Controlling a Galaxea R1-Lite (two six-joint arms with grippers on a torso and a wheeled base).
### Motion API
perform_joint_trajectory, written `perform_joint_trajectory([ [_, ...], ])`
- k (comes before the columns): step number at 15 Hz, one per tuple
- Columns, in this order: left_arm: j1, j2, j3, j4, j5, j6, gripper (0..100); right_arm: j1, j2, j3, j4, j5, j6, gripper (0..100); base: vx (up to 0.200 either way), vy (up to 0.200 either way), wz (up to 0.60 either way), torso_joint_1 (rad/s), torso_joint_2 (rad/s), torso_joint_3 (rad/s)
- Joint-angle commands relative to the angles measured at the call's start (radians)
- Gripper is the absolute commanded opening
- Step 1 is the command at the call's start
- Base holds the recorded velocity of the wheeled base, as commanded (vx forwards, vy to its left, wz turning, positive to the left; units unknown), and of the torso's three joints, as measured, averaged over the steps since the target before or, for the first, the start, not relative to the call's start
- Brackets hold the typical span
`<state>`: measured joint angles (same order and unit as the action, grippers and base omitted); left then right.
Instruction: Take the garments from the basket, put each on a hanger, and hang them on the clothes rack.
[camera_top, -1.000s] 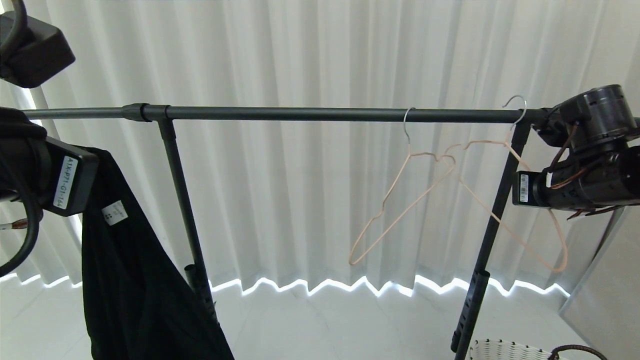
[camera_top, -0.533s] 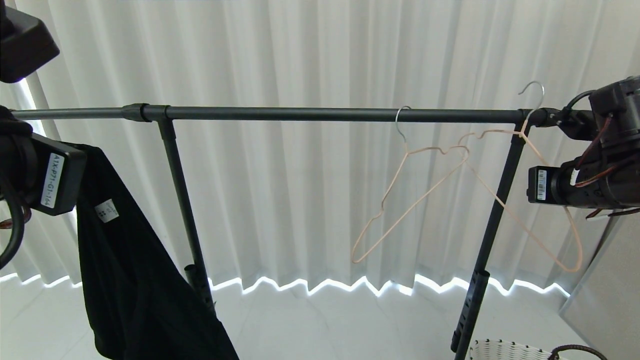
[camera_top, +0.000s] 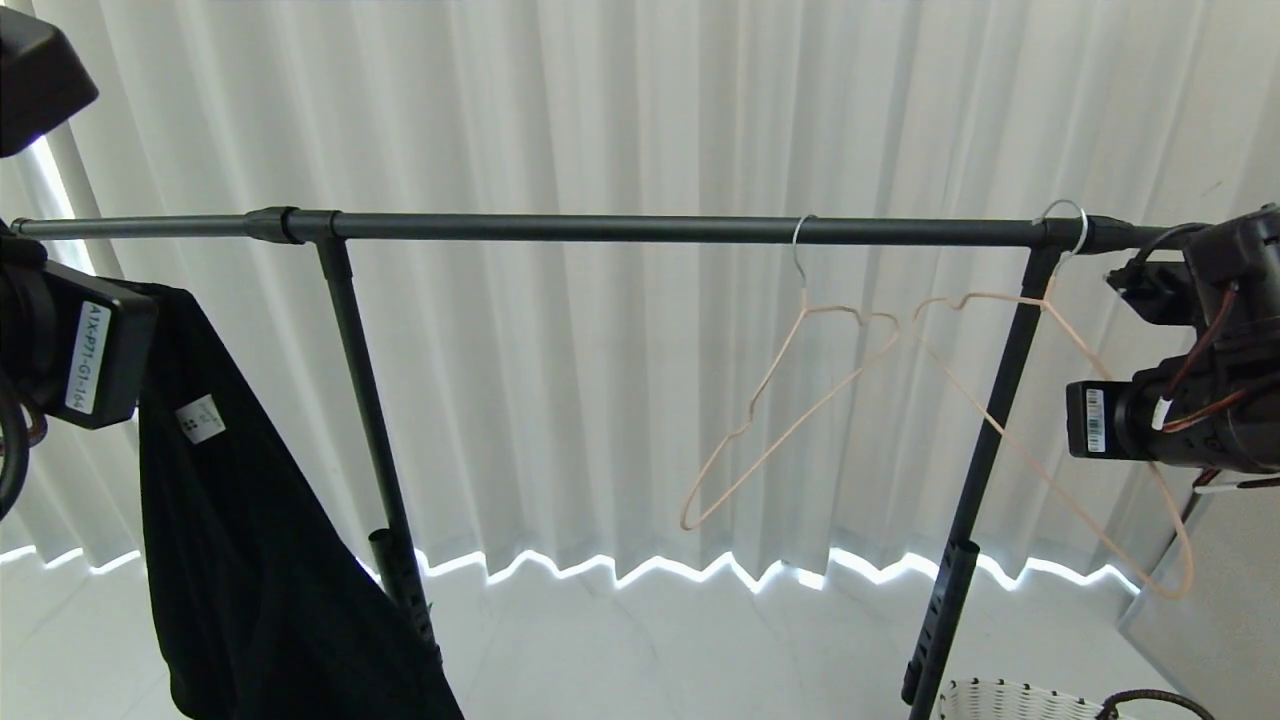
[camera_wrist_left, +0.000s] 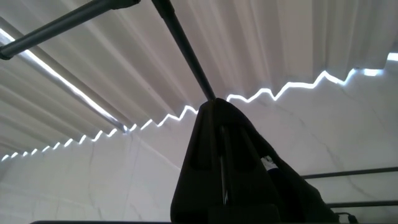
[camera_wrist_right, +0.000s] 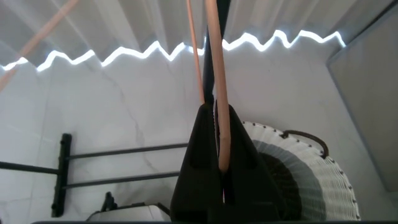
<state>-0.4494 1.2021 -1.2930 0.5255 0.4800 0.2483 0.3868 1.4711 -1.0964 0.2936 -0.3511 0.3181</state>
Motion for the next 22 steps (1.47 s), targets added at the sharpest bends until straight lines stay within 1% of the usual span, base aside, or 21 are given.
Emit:
perform_joint_trajectory([
  [1, 0.000, -0.001, 0.001, 0.001, 0.000, 0.000, 0, 0.015, -0.015, 0.035, -0.005, -0.002, 0.001, 0, 0.000, 0.000, 0.00, 0.000, 0.00, 0.000],
  [4, 0.000, -0.001, 0.001, 0.001, 0.000, -0.001, 0, 0.021, -0.023, 0.087, -0.031, -0.008, -0.001, 0, 0.000, 0.000, 0.00, 0.000, 0.00, 0.000],
  [6, 0.000, 0.001, 0.004, 0.001, 0.000, -0.001, 0, 0.047, -0.064, 0.142, -0.033, -0.022, 0.001, 0, 0.000, 0.000, 0.00, 0.000, 0.00, 0.000],
  [9, 0.000, -0.001, 0.024, 0.001, 0.002, -0.001, 0, 0.103, -0.153, 0.208, -0.030, -0.022, -0.001, 0, 0.000, 0.000, 0.00, 0.000, 0.00, 0.000],
  [11, 0.000, -0.007, 0.034, 0.001, 0.002, -0.001, 0, 0.153, -0.209, 0.256, -0.031, -0.026, 0.001, 0, -0.200, 0.000, 0.00, 0.007, 0.00, 0.002],
  [14, 0.001, -0.007, 0.038, -0.001, 0.002, -0.001, 0, 0.210, -0.253, 0.286, -0.030, -0.054, 0.001, 0, -0.200, 0.000, 0.00, -0.002, 0.00, 0.009],
  [22, 0.000, -0.006, 0.046, -0.001, 0.002, -0.001, 0, 0.334, -0.307, 0.288, -0.034, -0.060, -0.001, 0, -0.200, 0.000, 0.00, 0.003, 0.00, 0.005],
])
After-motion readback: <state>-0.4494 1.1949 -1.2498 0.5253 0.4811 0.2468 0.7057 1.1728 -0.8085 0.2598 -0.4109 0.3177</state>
